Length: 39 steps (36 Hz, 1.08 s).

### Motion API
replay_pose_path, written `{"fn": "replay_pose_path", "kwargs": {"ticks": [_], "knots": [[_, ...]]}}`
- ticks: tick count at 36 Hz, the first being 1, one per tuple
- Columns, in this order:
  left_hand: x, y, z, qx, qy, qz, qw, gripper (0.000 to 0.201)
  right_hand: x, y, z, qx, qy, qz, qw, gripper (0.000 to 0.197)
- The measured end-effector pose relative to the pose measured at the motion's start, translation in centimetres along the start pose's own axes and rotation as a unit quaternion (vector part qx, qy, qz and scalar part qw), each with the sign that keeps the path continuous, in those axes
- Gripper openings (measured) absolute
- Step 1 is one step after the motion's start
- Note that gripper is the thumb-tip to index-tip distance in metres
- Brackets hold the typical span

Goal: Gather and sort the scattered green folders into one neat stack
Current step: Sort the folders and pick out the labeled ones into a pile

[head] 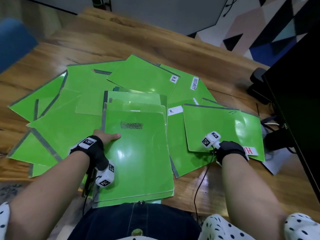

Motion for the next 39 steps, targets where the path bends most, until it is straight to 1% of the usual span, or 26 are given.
{"fn": "replay_pose_path", "kwargs": {"ticks": [2, 4, 5, 8, 9, 12, 14, 16, 17, 18, 19, 21, 22, 23, 24, 25, 26, 27, 29, 31, 32, 33, 35, 36, 37, 39], "knots": [[0.0, 0.1, 0.0, 0.002, 0.0, 0.0, 1.0, 0.098, 0.3, 0.7, -1.0, 0.017, 0.06, -0.105, 0.993, 0.01], [0.0, 0.1, 0.0, 0.004, -0.001, -0.001, 1.0, 0.099, 0.5, 1.2, -1.3, 0.015, 0.085, -0.157, 0.984, 0.011], [0.0, 0.1, -0.1, 0.004, -0.002, -0.002, 1.0, 0.099, 0.6, 1.4, -1.3, 0.021, 0.069, -0.148, 0.986, 0.012], [0.1, 0.1, 0.0, 0.006, -0.006, 0.001, 1.0, 0.098, 0.6, 2.0, -1.3, 0.017, 0.094, -0.165, 0.982, 0.016], [0.2, 0.1, -0.1, 0.008, -0.005, 0.003, 1.0, 0.098, 0.6, 2.0, -1.2, 0.023, 0.086, -0.166, 0.982, 0.016], [0.2, 0.1, 0.0, 0.009, -0.008, 0.008, 1.0, 0.097, 0.4, 1.9, -0.8, 0.021, 0.094, -0.164, 0.982, 0.018], [0.1, 0.1, 0.1, 0.008, -0.009, 0.015, 1.0, 0.096, 0.2, 1.8, -0.5, 0.014, 0.09, -0.144, 0.985, 0.01], [0.0, 0.1, 0.1, 0.01, -0.009, 0.022, 1.0, 0.095, 0.1, 1.2, 0.3, 0.005, 0.067, -0.095, 0.993, 0.011], [-0.1, 0.1, 0.1, 0.011, -0.009, 0.024, 1.0, 0.095, 0.3, 0.8, 0.8, 0.004, 0.039, -0.037, 0.999, 0.014], [-0.2, 0.1, 0.1, 0.012, -0.009, 0.025, 1.0, 0.095, 0.2, 0.4, 1.5, 0.005, 0.015, 0.025, 1.0, 0.022], [-0.2, 0.1, 0.2, 0.013, -0.01, 0.026, 1.0, 0.094, 0.1, 0.2, 2.3, -0.004, -0.017, 0.108, 0.994, 0.03], [-0.2, 0.1, 0.2, 0.016, -0.011, 0.03, 0.999, 0.094, -0.2, 0.2, 3.3, -0.043, -0.085, 0.232, 0.968, 0.042], [-0.2, 0.1, 0.3, 0.017, -0.011, 0.03, 0.999, 0.094, -0.1, 0.5, 3.3, -0.057, -0.1, 0.299, 0.947, 0.051], [-0.2, 0.2, 0.2, 0.017, -0.011, 0.03, 0.999, 0.094, 0.0, 0.8, 3.7, -0.059, -0.11, 0.373, 0.919, 0.056], [-0.2, 0.2, 0.2, 0.018, -0.011, 0.03, 0.999, 0.095, 0.3, 1.4, 3.7, -0.049, -0.121, 0.463, 0.877, 0.052], [-0.2, 0.3, 0.2, 0.019, -0.012, 0.031, 0.999, 0.095, 0.6, 1.7, 4.2, -0.061, -0.139, 0.518, 0.842, 0.042], [-0.2, 0.4, 0.1, 0.022, -0.013, 0.034, 0.999, 0.096, 0.8, 1.8, 5.2, -0.075, -0.156, 0.536, 0.826, 0.03], [-0.2, 0.5, 0.0, 0.025, -0.014, 0.036, 0.999, 0.097, 0.9, 2.1, 5.6, -0.086, -0.157, 0.549, 0.817, 0.03], [-0.2, 0.7, -0.2, 0.029, -0.017, 0.033, 0.999, 0.098, 0.9, 1.8, 7.2, -0.075, -0.119, 0.562, 0.815, 0.026], [-0.1, 0.8, -0.3, 0.029, -0.02, 0.026, 0.999, 0.098, 1.0, 0.8, 8.8, -0.035, -0.067, 0.569, 0.819, 0.024], [-0.1, 0.8, -0.5, 0.03, -0.021, 0.025, 0.999, 0.097, 1.3, 0.4, 9.0, -0.012, -0.04, 0.577, 0.816, 0.024], [-0.1, 0.9, -0.6, 0.031, -0.023, 0.024, 0.999, 0.096, 1.8, 0.2, 8.8, 0.005, -0.019, 0.576, 0.817, 0.03], [-0.1, 0.9, -0.9, 0.033, -0.026, 0.023, 0.999, 0.095, 2.7, -0.1, 7.8, 0.031, 0.01, 0.538, 0.842, 0.046], [-0.1, 0.9, -1.0, 0.034, -0.028, 0.021, 0.999, 0.095, 3.2, -0.4, 7.1, 0.044, 0.02, 0.51, 0.859, 0.047], [-0.1, 1.0, -1.1, 0.033, -0.03, 0.018, 0.999, 0.095, 4.1, 0.1, 4.9, 0.058, 0.033, 0.482, 0.874, 0.045], [0.0, 1.0, -1.3, 0.03, -0.029, 0.01, 0.999, 0.096, 4.9, -0.8, 3.2, 0.074, 0.063, 0.405, 0.909, 0.043]]}}
Point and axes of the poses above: each hand's wrist, its own z-axis towards the middle knuckle, its own y-axis out of the back of the hand, x = y × z, the point moved 1 cm from there along z, towards the middle knuckle, and after that the axes turned 8 degrees about -x, right-handed, at the moved point
